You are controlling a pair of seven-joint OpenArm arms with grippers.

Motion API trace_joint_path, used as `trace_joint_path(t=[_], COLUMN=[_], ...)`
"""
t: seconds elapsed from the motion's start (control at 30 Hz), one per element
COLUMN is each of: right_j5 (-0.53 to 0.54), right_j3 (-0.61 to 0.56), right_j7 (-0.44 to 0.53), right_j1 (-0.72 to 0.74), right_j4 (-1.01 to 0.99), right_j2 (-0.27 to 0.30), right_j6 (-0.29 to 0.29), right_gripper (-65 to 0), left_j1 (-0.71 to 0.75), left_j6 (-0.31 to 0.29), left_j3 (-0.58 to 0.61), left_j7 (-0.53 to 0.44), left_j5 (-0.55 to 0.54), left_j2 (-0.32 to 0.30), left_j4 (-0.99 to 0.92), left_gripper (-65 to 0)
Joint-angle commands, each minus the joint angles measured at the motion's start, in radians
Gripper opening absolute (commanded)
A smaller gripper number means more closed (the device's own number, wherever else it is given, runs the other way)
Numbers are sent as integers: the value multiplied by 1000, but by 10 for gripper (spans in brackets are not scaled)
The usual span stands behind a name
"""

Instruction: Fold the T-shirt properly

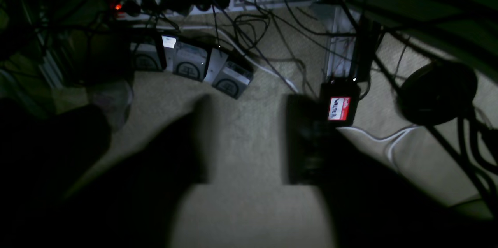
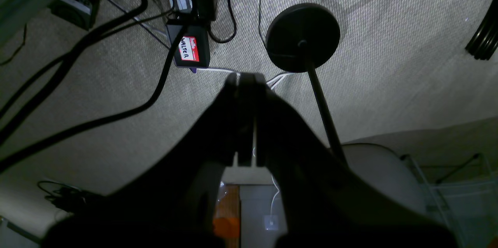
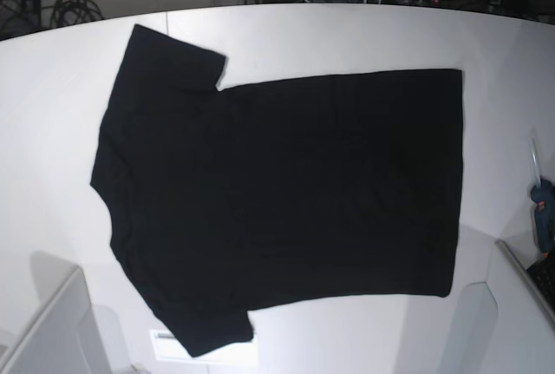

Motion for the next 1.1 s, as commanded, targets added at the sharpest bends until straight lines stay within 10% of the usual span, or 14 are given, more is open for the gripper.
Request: trace_joint_path(t=[0.0, 0.07, 1.07], right_j5=[-1, -1, 0], right_j3=[-4, -4, 2], right_j7=[-2, -2, -77], right_j1=[-9, -13, -144], right_j4=[16, 24, 263], right_j2=[6, 7, 54], right_j6=[4, 4, 4], right_gripper=[-650, -650, -650], left_j1=[8, 14, 191], left_j6=[3, 3, 3], left_j3=[1, -8, 0], left_j7=[1, 1, 8], left_j5=[2, 2, 2], left_j2=[0, 0, -25], left_j4=[0, -2, 171], left_gripper=[-564, -650, -650])
